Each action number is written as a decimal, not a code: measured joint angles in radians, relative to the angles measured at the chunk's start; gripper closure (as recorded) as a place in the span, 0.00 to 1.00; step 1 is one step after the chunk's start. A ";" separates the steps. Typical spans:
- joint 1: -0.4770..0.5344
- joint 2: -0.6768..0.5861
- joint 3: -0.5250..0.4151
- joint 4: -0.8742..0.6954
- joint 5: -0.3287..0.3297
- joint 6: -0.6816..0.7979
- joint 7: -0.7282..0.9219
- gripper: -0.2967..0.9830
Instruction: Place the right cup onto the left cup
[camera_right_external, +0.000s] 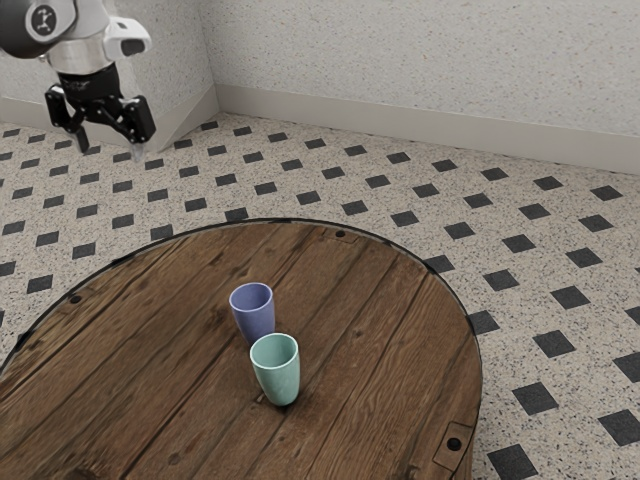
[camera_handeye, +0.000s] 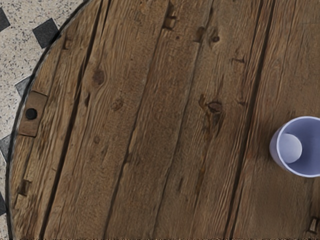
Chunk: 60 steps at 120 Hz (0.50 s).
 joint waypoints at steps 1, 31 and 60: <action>0.000 0.001 0.000 0.000 0.000 0.000 0.000 0.23; 0.000 0.032 -0.021 -0.039 -0.021 0.008 -0.004 0.23; -0.060 -0.004 -0.096 -0.376 -0.150 0.138 -0.027 0.23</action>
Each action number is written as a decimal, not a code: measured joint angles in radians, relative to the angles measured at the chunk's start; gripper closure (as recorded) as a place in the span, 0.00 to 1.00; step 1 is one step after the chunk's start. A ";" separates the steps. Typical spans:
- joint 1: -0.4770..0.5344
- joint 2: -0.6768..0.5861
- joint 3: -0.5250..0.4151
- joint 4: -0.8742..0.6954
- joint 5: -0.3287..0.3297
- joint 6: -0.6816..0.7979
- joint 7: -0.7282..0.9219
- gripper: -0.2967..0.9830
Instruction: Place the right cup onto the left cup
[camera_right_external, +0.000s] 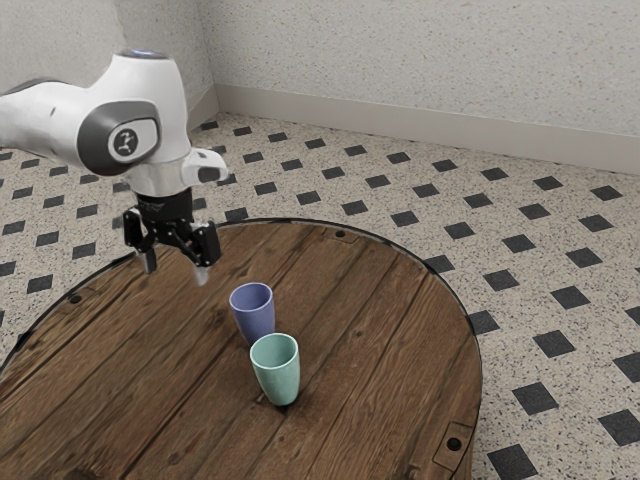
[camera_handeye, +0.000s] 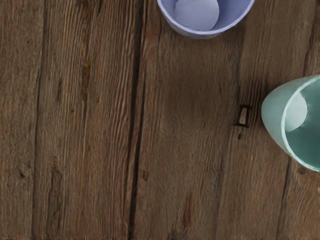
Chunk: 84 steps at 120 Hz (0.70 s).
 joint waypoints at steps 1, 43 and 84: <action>-0.004 -0.001 0.000 -0.010 -0.004 0.007 -0.002 0.23; -0.066 0.107 -0.053 -0.141 -0.061 0.248 -0.148 0.23; -0.084 0.240 -0.048 -0.107 -0.068 0.427 -0.246 0.23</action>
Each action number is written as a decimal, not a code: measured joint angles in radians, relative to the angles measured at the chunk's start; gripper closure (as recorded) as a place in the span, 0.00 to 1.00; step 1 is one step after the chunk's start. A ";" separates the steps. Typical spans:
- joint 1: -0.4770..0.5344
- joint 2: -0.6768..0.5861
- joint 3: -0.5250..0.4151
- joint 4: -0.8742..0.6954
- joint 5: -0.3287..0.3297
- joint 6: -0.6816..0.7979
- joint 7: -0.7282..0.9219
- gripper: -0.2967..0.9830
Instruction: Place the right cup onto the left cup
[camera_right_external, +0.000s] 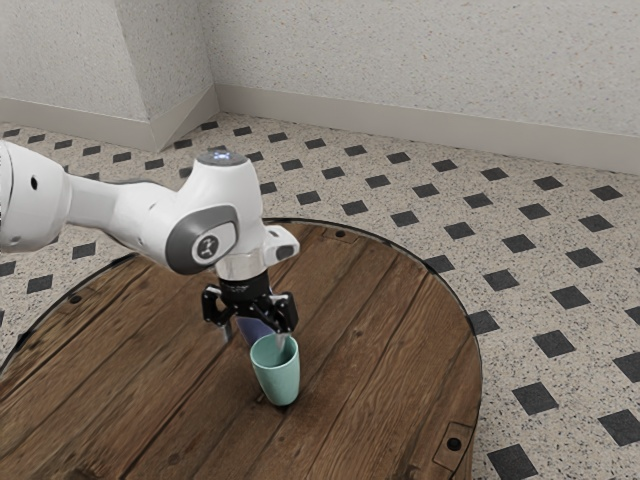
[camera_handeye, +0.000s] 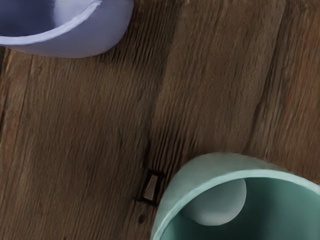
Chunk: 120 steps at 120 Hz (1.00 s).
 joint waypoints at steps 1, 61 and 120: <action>0.001 0.003 0.001 0.001 0.000 0.004 -0.002 0.23; 0.002 0.068 0.011 -0.030 0.001 0.080 -0.072 0.61; -0.012 -0.067 0.010 -0.020 0.008 0.066 -0.107 0.83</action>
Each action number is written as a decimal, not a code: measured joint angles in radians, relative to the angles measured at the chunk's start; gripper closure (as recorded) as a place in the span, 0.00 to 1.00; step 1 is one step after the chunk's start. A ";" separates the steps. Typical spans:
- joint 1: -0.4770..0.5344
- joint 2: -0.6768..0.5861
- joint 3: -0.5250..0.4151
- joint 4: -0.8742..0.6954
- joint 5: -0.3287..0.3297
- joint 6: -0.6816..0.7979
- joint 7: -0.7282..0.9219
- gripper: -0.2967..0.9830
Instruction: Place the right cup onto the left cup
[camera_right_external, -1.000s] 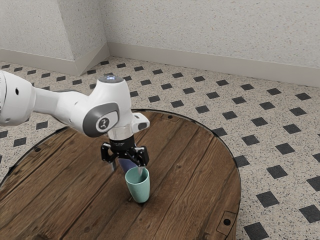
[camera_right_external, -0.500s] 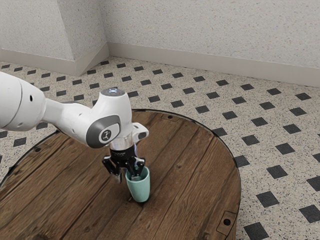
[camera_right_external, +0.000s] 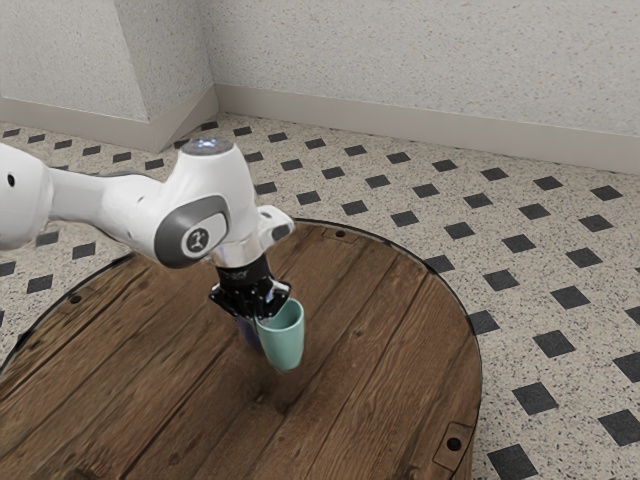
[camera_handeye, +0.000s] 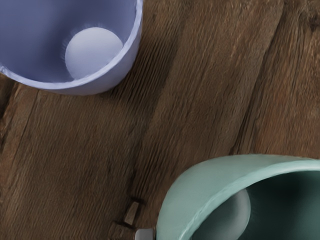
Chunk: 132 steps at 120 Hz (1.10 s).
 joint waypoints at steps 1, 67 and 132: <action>0.000 -0.008 0.000 0.002 0.000 -0.003 -0.001 0.83; 0.101 -0.042 0.105 0.227 0.022 -0.311 0.002 0.84; 0.119 0.143 0.103 0.367 -0.033 -0.333 0.049 0.84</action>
